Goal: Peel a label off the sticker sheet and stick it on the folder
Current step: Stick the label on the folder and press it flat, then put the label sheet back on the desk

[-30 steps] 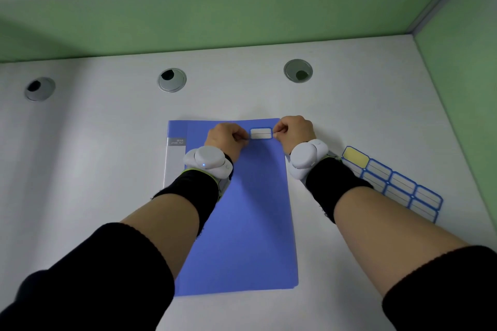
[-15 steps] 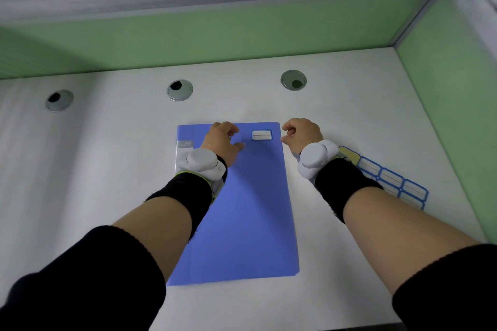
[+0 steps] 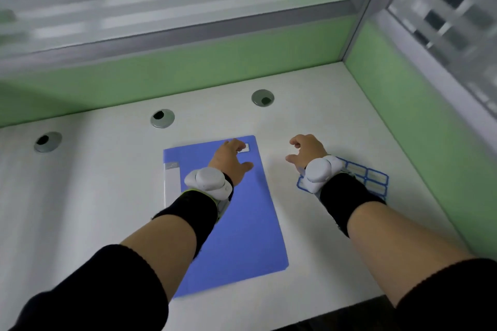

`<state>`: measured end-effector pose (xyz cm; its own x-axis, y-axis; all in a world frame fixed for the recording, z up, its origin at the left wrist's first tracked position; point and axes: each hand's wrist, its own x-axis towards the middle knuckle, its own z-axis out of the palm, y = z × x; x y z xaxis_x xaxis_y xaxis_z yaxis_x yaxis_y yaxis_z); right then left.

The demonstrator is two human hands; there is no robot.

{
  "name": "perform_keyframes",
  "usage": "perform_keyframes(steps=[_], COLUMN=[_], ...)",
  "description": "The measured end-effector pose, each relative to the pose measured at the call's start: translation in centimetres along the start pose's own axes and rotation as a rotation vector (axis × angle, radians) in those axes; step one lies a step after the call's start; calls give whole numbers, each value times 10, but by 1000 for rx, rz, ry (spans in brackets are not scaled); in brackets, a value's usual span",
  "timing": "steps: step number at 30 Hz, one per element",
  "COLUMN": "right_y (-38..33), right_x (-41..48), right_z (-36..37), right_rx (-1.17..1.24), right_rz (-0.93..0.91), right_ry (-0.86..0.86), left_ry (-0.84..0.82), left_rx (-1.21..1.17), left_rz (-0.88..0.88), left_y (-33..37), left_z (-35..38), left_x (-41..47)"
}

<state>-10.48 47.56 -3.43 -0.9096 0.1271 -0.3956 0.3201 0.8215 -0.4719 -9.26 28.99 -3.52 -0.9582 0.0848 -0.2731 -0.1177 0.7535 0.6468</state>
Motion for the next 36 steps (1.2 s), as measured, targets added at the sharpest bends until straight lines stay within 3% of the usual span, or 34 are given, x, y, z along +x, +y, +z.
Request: perform_keyframes(steps=[14,18,25,36], right_y=[125,140,155,183], right_x=[-6,-7,-20,-11], right_z=[-31,-31,-16,-30], right_rx=[-44,-33,-53,-94], right_rz=[281,264,28,135], right_ry=[23,13,-52,46], left_ry=[-184,-202,-229,-227], left_rx=[116,128,153,157], left_rz=[155,169,178,238], left_y=[65,71,80,99], left_z=[91,105,117,136], left_x=[9,11,14,25])
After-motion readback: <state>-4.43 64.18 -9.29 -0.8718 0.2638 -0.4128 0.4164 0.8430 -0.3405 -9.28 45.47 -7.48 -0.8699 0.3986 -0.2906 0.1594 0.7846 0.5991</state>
